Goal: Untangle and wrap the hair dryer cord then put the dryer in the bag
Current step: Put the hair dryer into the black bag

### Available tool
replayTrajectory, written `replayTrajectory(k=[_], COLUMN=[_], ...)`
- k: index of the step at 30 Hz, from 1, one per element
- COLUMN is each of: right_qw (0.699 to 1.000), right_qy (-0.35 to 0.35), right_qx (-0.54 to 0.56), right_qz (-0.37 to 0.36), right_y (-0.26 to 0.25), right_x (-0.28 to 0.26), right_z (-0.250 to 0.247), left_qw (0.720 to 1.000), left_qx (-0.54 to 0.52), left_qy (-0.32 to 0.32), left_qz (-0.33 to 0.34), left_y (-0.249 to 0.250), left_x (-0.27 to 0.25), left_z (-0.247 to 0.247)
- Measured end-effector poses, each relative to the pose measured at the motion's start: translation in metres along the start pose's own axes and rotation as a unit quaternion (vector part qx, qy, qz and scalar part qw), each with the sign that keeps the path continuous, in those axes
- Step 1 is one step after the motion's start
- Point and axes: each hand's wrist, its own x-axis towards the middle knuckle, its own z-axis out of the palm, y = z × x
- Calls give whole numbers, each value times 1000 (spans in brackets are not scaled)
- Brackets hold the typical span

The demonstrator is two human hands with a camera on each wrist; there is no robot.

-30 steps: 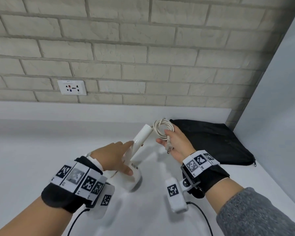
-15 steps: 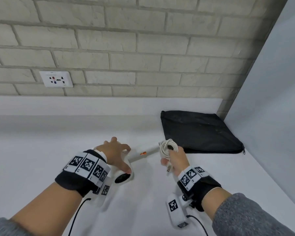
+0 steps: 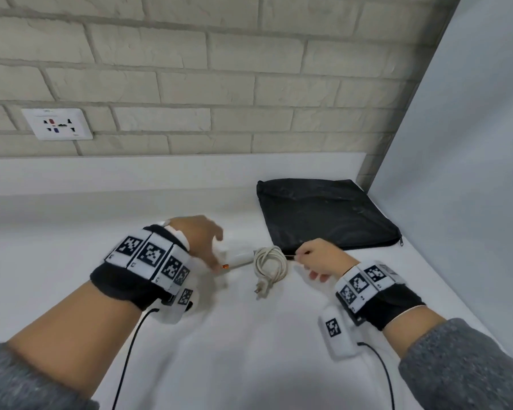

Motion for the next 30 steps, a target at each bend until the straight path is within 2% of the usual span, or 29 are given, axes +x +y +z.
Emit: replayTrajectory(k=[2, 5, 8, 12, 14, 16, 18, 21, 24, 27, 30], right_qw=[999, 990, 979, 980, 981, 981, 982, 982, 973, 964, 953], right_qy=[46, 105, 102, 76, 60, 62, 64, 53, 88, 115, 112], right_qx=[-21, -97, -176, -186, -182, -182, -175, -176, -181, -173, -168], right_qz=[6, 5, 2, -11, -28, -41, -33, -48, -109, -169, -225], right_y=[12, 34, 58, 79, 81, 80, 77, 67, 44, 14, -15], right_x=[4, 14, 31, 45, 50, 56, 62, 65, 63, 61, 57], right_z=[-24, -54, -66, -63, -59, -54, -50, -45, -44, -40, -33], left_qw=[998, 991, 982, 969, 965, 969, 980, 991, 993, 983, 975], left_qx=[-16, -17, 14, 96, 160, 197, 161, 85, 5, -42, -57], left_qy=[42, 62, 33, -48, -67, -49, -27, 10, 92, 174, 214], left_qz=[38, 113, 183, 222, 198, 144, 111, 105, 75, 33, -7], left_y=[21, 57, 85, 119, 130, 133, 128, 111, 85, 52, 20], left_x=[12, 40, 70, 101, 116, 129, 138, 144, 143, 139, 125], left_z=[-15, -31, -36, -30, -18, -6, -3, -12, -26, -32, -35])
